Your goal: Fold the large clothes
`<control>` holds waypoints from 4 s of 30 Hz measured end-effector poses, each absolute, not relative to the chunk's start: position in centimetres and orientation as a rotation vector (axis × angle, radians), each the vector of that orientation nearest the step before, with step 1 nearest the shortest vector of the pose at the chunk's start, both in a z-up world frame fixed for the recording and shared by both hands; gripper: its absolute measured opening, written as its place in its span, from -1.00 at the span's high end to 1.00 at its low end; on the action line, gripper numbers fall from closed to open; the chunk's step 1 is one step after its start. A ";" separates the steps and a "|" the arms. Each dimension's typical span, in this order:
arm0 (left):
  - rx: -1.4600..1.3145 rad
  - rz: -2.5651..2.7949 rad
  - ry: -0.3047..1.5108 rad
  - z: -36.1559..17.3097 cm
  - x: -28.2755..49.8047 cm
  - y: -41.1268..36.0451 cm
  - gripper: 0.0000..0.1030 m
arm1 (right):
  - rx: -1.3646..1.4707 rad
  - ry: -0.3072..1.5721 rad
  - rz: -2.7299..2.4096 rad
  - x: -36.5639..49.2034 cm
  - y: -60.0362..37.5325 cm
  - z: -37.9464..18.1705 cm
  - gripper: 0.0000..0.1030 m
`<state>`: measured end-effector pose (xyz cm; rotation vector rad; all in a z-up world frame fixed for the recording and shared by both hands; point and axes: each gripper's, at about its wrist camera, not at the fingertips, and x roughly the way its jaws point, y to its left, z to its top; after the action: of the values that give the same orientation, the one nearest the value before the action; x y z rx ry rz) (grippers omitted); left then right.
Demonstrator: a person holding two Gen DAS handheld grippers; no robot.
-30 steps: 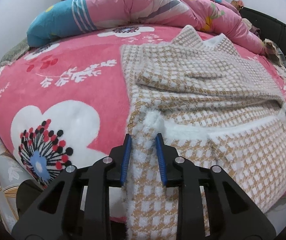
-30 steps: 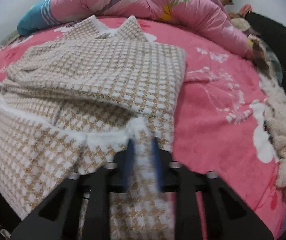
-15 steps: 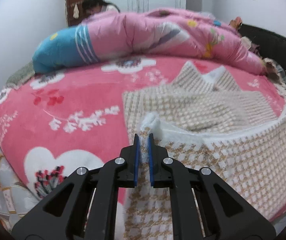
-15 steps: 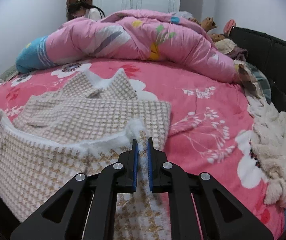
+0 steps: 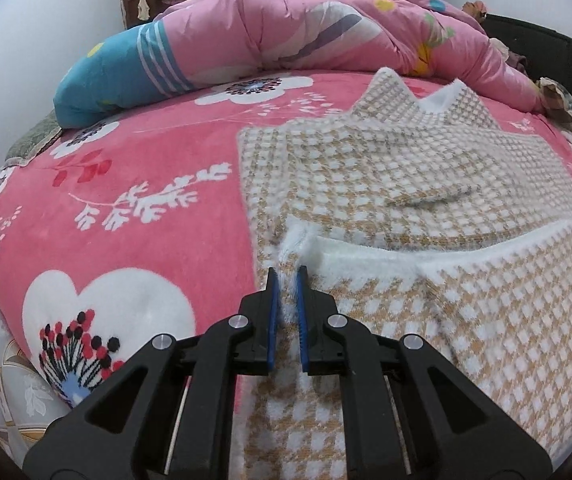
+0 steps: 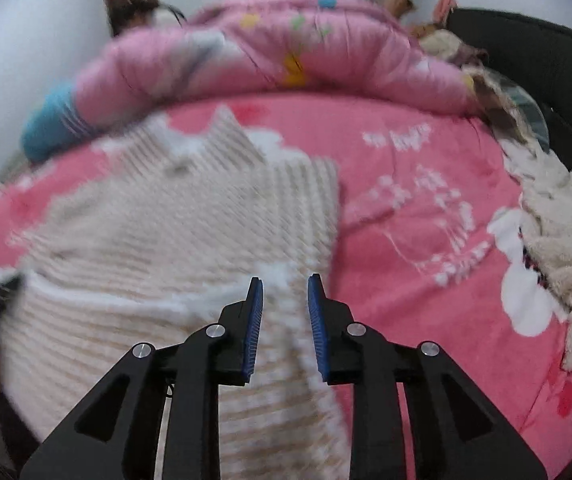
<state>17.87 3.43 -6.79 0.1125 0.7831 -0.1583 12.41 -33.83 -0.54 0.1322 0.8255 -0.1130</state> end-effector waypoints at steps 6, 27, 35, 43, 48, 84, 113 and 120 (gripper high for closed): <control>0.089 -0.155 0.789 -6.7 18.0 3.3 0.80 | 0.116 0.919 0.188 13.5 -26.7 -2.8 0.35; 0.019 -0.425 0.931 -8.0 15.3 -2.9 0.48 | 0.162 1.178 0.226 17.8 -23.3 -8.5 0.29; -0.004 -0.435 0.939 -8.0 15.2 -1.9 0.50 | 0.064 1.118 0.327 11.5 -22.1 -3.5 0.29; 0.014 -0.430 0.938 -7.7 15.6 -2.5 0.50 | -0.064 1.149 0.231 11.6 -21.1 -6.6 0.19; -0.013 -0.434 0.941 -7.7 15.7 -2.5 0.52 | -0.076 1.084 0.216 9.0 -21.8 -2.5 0.19; -0.013 -0.493 0.911 -6.9 7.9 -1.3 0.45 | 0.015 1.158 -0.137 5.3 -31.5 -7.2 0.05; -0.076 -0.237 0.831 -3.0 9.2 4.3 -0.36 | 0.099 1.088 -0.015 6.4 -29.6 -3.4 -0.61; 0.007 -0.225 0.875 -3.7 12.9 0.0 -0.63 | 0.124 1.056 0.061 9.9 -26.3 -3.3 -0.66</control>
<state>12.89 -0.03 -3.71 0.0071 0.8753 -0.2255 9.86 -26.29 -3.31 0.1244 1.0558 0.0607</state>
